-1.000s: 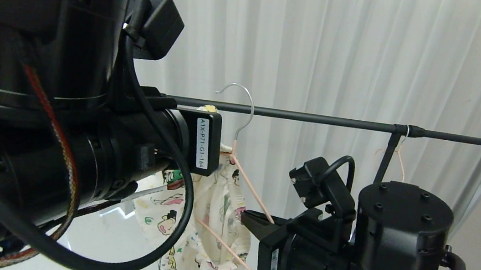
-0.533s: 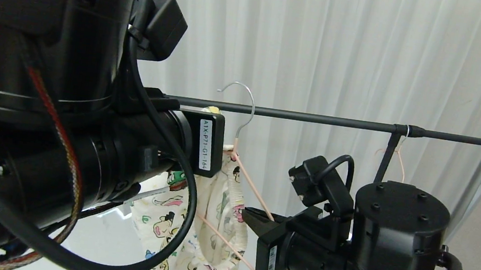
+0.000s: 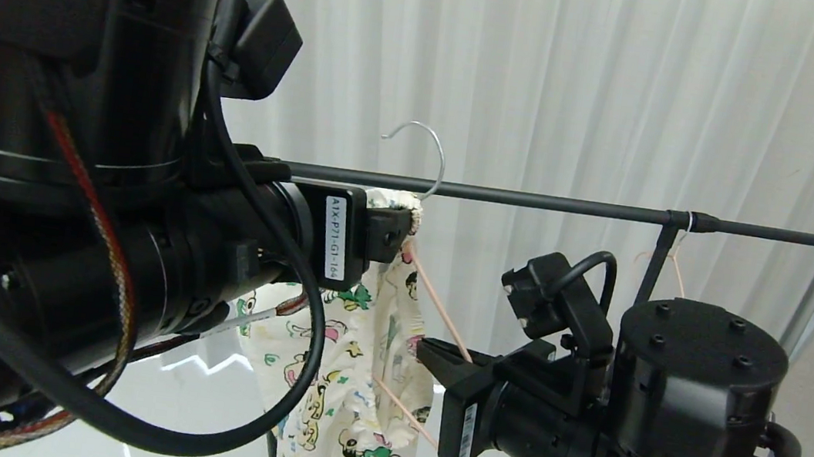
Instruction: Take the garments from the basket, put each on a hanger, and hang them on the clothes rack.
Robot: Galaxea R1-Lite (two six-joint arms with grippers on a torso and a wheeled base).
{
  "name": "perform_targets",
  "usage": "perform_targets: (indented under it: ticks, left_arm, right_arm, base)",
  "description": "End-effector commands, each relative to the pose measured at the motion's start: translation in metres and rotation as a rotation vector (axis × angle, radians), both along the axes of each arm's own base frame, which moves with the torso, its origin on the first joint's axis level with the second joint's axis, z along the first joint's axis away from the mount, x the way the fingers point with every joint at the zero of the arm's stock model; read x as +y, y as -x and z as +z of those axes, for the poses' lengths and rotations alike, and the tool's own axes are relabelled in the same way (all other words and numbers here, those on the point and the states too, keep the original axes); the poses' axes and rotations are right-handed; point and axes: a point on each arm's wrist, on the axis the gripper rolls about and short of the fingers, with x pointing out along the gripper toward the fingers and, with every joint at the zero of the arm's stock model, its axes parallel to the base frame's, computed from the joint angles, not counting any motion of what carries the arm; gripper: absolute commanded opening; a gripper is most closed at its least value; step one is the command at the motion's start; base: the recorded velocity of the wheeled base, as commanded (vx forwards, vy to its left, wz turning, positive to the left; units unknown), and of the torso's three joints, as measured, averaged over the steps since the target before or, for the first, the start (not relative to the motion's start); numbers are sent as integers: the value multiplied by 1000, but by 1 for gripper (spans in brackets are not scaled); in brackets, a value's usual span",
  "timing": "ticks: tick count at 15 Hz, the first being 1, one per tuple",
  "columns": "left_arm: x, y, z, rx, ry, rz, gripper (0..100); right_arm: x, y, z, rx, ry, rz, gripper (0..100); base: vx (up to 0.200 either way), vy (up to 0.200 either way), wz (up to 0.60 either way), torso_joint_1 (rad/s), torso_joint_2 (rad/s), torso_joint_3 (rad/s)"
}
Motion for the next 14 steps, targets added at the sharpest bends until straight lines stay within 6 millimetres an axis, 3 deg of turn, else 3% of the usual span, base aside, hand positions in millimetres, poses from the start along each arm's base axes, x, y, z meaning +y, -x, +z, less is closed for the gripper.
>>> perform_targets:
  ticks: [1, 7, 11, 14]
  left_arm:
    - [7, -3, 1, -6, -1, 39, 100]
    - [10, -13, -5, 5, -23, 84, 100]
    - [-2, 5, -14, 20, -54, -7, 100]
    - [5, 19, -24, 36, -78, -38, 100]
  right_arm:
    - [-4, 0, 5, -10, -15, -10, 0]
    - [-6, 1, 15, -30, -42, -23, 0]
    - [-7, -3, 17, -36, -49, -49, 0]
    - [-14, -13, 20, -44, -54, -93, 0]
  base:
    - [0, 0, 0, 0, 0, 0]
    - [0, 0, 0, 0, 0, 0]
    - [0, 0, 0, 0, 0, 0]
    - [0, 0, 0, 0, 0, 0]
